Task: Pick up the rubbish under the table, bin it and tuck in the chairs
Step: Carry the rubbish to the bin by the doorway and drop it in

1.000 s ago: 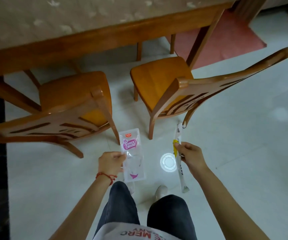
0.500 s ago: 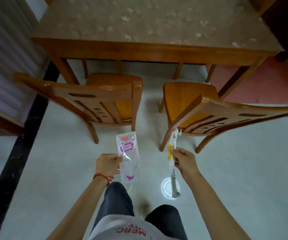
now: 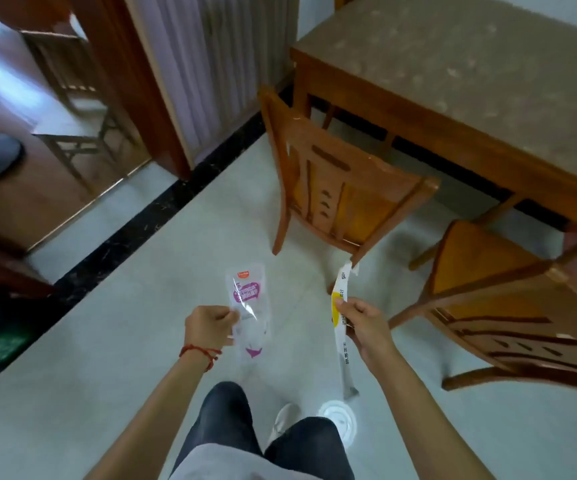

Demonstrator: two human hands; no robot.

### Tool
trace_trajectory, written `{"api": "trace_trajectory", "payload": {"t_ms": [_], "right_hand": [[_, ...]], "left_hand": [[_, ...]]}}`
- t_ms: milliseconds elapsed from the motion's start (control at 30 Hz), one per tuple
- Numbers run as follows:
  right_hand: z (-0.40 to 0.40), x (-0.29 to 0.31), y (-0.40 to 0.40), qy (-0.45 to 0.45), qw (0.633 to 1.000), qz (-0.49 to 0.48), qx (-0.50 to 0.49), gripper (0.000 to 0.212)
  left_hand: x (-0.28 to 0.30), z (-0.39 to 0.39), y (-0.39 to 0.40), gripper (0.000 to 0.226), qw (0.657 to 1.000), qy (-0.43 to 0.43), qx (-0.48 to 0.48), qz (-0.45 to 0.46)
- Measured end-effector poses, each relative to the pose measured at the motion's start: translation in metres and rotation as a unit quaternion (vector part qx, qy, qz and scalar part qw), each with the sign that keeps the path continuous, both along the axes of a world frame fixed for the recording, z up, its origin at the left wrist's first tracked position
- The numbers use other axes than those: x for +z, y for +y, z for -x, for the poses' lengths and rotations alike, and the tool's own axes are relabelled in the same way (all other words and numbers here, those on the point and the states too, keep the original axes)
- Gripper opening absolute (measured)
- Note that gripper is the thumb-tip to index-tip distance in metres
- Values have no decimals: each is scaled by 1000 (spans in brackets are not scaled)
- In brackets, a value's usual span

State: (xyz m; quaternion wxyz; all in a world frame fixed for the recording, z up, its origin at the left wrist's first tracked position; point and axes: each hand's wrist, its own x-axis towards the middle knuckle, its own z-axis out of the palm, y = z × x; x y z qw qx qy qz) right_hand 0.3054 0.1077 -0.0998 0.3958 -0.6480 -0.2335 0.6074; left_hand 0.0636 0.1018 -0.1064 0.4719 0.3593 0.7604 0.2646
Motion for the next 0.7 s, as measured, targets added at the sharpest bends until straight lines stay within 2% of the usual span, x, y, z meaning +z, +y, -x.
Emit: {"api": "trace_trajectory", "payload": {"t_ms": [200,400,700], "right_hand": [[91,0,16,3,991,7,137,14],[210,-1,7,22,963,2,268,8],[399,-2,-43,30,923,12,383,6]], "left_hand": [[11,78,-42,17,992,6,128,-20],[18,173,-101,19,971,38,231,-42],[14,333,-195,16,933,39,354,-49]]}}
